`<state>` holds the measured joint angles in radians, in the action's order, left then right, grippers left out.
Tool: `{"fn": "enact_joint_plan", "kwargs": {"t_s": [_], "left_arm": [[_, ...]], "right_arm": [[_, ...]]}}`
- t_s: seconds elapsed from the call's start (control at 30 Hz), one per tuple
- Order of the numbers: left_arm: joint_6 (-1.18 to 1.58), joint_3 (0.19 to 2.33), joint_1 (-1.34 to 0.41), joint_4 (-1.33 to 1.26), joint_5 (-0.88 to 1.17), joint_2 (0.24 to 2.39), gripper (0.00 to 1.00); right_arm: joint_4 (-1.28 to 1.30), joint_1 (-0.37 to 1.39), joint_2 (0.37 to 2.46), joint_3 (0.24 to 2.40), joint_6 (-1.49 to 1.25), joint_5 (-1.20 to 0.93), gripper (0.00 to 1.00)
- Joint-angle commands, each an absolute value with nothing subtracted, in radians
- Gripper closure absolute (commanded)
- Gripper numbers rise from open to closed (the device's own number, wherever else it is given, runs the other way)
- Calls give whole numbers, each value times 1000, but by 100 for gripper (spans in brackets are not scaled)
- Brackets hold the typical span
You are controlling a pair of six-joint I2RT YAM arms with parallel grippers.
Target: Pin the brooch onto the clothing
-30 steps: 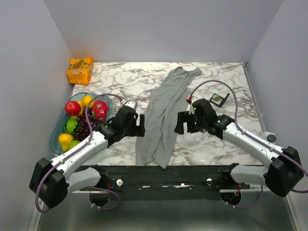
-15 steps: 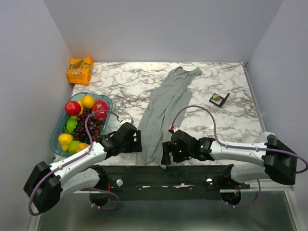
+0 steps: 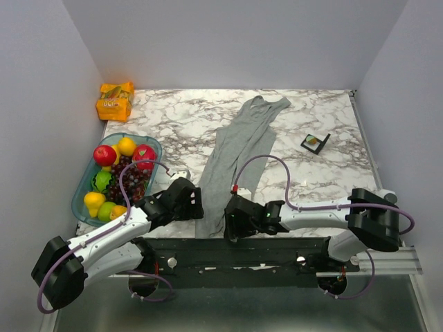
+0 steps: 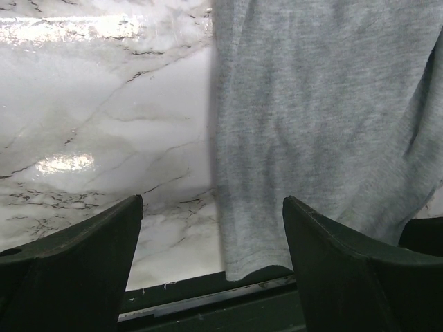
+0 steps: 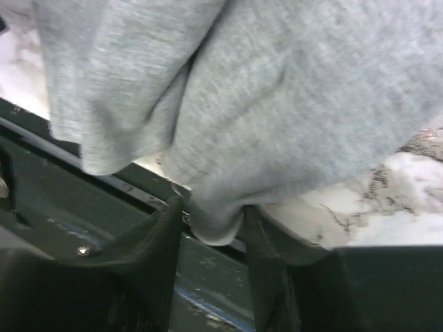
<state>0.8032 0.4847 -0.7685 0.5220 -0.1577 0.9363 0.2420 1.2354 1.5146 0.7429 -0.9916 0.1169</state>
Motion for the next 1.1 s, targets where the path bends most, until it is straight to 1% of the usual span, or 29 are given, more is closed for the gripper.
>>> {"fn": "enact_joint_plan", "kwargs": {"t_s": [0.0, 0.07, 0.17, 0.2, 0.43, 0.63, 0.67, 0.73, 0.8, 0.9, 1.07], "left_arm": [[799, 480, -793, 529, -201, 916, 13], [805, 483, -811, 541, -210, 926, 13], [819, 479, -841, 549, -210, 933, 13], [822, 479, -848, 552, -209, 928, 14], [893, 469, -951, 601, -235, 919, 14], [966, 463, -1048, 649, -278, 956, 14], [977, 462, -1055, 658, -287, 959, 16], [995, 459, -1068, 661, -293, 960, 25], [1011, 451, -1077, 658, -291, 956, 30], [1035, 434, -1095, 631, -278, 965, 34], [1051, 431, -1118, 606, -304, 1006, 37]], "right_arm": [[354, 1241, 1517, 750, -1029, 204, 70], [391, 1241, 1488, 735, -1035, 242, 82], [489, 1236, 1399, 697, -1060, 302, 89], [535, 1229, 1340, 684, -1072, 314, 90], [632, 1152, 1091, 529, -1100, 368, 91], [676, 1111, 951, 463, -1109, 394, 91], [681, 1111, 924, 459, -1112, 396, 91], [689, 1109, 904, 448, -1115, 402, 91], [695, 1106, 884, 445, -1117, 405, 91], [698, 1108, 873, 437, -1118, 410, 91], [699, 1106, 868, 437, -1117, 414, 91]]}}
